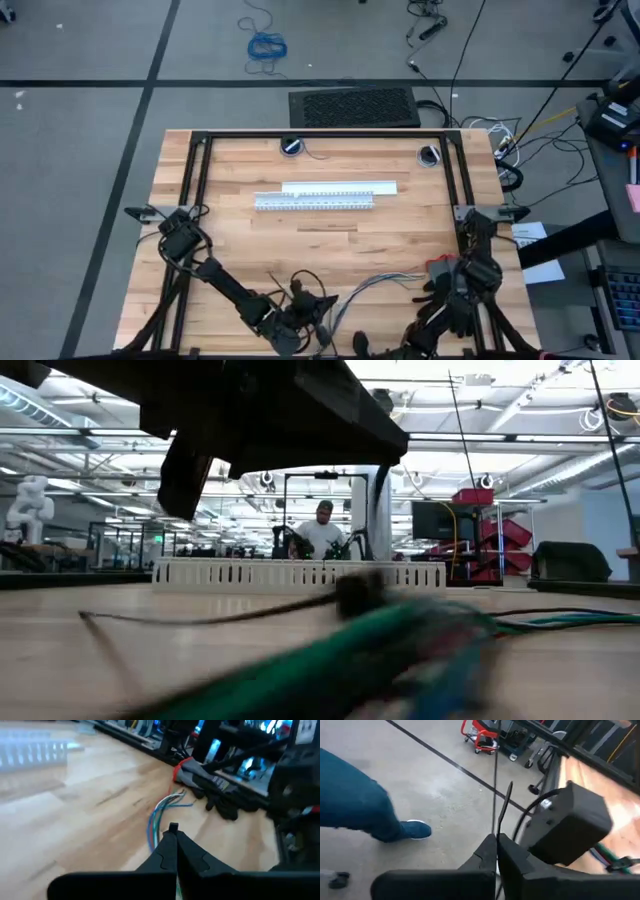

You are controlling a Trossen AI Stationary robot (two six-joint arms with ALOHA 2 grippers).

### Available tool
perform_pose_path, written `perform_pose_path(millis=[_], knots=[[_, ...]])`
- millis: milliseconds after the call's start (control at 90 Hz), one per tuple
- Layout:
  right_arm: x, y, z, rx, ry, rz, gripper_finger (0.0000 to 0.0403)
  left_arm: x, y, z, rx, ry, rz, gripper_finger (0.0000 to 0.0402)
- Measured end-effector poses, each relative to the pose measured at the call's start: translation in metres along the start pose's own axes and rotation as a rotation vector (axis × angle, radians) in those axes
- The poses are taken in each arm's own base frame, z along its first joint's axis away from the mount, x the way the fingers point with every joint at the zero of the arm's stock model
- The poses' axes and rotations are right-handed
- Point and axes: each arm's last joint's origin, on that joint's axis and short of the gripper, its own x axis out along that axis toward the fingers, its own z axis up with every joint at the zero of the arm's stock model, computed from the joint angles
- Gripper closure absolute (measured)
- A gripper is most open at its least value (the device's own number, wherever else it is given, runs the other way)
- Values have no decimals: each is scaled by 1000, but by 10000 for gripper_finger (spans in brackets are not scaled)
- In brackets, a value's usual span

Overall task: Ziptie cables
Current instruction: Assemble the cable wires with the second cable zip tie

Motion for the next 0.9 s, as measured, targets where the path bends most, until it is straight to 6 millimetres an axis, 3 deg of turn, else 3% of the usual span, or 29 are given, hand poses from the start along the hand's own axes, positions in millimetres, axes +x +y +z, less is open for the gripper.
perform_pose_path(millis=[233,533,711,900], knots=[[-18,-29,21,-62,186,-59,403,10,5,4,127,-10,30,402],[-16,-59,2,-15,439,-106,403,32,19,12,158,-16,91,402],[-37,-73,6,-17,475,-129,403,39,23,15,235,-16,110,402],[-67,-106,2,67,430,-143,403,37,23,19,351,-42,162,402]])
